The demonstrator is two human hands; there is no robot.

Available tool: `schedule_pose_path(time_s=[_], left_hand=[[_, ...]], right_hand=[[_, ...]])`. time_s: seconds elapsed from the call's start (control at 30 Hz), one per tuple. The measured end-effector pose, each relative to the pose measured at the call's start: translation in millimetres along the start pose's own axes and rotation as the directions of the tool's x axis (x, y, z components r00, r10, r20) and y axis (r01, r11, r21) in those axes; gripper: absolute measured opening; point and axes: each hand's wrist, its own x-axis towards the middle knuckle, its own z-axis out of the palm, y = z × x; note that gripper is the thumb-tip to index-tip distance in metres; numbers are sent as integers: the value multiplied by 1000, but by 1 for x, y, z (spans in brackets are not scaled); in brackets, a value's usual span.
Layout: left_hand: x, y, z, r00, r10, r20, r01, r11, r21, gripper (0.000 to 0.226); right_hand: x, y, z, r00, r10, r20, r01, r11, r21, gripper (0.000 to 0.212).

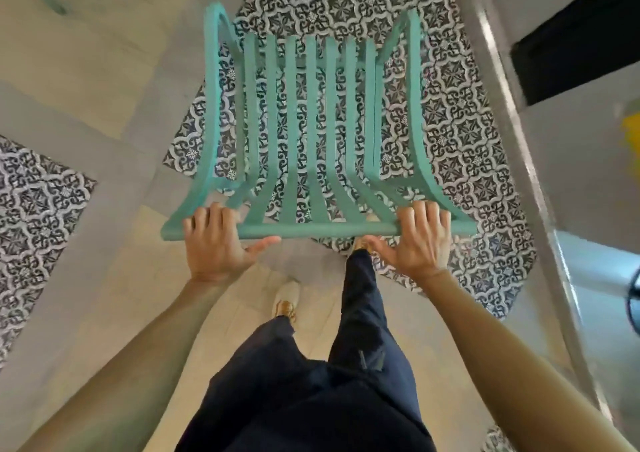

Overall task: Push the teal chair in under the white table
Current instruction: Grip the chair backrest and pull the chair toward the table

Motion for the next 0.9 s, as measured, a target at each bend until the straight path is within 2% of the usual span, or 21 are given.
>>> schedule_pose_path(time_s=[0.2, 0.33, 0.5, 0.6, 0.77, 0.9], left_hand=[[71, 29, 27, 996, -85, -6, 85, 995, 53, 84], [121, 47, 41, 983, -177, 48, 173, 981, 85, 86], [189, 50, 58, 956, -287, 60, 279, 953, 117, 87], [232, 41, 72, 952, -306, -6, 304, 942, 142, 83], [305, 31, 97, 931, -340, -136, 356, 926, 124, 78], [370, 7, 115, 921, -360, -151, 380, 915, 137, 79]], right_hand=[[93, 62, 28, 995, -86, 49, 82, 994, 77, 74], [161, 97, 46, 985, -142, 98, 133, 987, 92, 78], [260, 117, 71, 969, -236, 67, 227, 966, 120, 75], [329, 122, 89, 952, -307, 13, 304, 945, 119, 72], [436, 132, 122, 927, -375, 28, 366, 916, 161, 74], [514, 132, 150, 916, -398, 47, 385, 907, 170, 72]])
